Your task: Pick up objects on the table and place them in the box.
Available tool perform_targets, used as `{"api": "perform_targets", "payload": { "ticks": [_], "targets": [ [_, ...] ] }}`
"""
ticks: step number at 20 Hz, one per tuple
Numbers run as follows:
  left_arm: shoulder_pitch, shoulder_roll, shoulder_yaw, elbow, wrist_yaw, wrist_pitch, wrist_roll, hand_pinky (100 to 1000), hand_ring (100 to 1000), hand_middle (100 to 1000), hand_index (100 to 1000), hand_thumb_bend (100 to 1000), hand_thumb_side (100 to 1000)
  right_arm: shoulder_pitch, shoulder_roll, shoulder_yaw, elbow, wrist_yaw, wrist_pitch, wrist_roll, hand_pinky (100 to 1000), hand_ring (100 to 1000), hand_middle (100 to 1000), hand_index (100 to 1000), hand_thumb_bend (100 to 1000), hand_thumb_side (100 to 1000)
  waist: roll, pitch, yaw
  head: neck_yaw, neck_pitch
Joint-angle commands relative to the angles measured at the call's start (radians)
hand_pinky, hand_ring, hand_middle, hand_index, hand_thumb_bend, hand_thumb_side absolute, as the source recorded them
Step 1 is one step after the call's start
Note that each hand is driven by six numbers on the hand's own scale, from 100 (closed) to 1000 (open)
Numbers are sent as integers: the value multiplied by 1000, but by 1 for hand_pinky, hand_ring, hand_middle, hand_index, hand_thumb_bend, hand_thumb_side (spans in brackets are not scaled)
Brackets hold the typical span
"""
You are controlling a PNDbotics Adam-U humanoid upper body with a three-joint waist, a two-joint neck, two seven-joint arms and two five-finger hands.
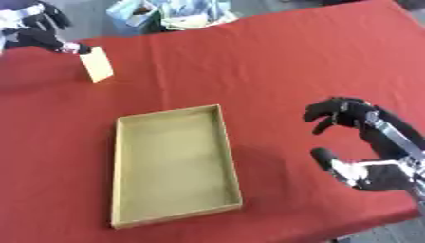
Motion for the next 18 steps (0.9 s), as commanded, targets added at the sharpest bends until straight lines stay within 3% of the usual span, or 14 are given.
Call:
{"api": "perform_targets", "payload": {
  "ticks": [1,6,18],
  "targets": [
    [-26,9,12,-1,-29,12,27,746,721,701,788,656,512,-14,-21,-4,-14,-7,-3,4,621,763,709,837,275,371,-2,-15,-2,22,-18],
    [-17,-5,13,9,-44,28,54,745,716,696,787,657,513,-17,-18,-4,-14,-9,-5,6,621,763,709,837,275,371,-2,-9,-8,67,-30],
    [8,-17,19,32,-93,84,114,727,692,669,769,550,462,-25,-14,-4,-15,-14,-7,11,622,763,710,837,277,369,-6,6,-27,91,-37]
  ]
}}
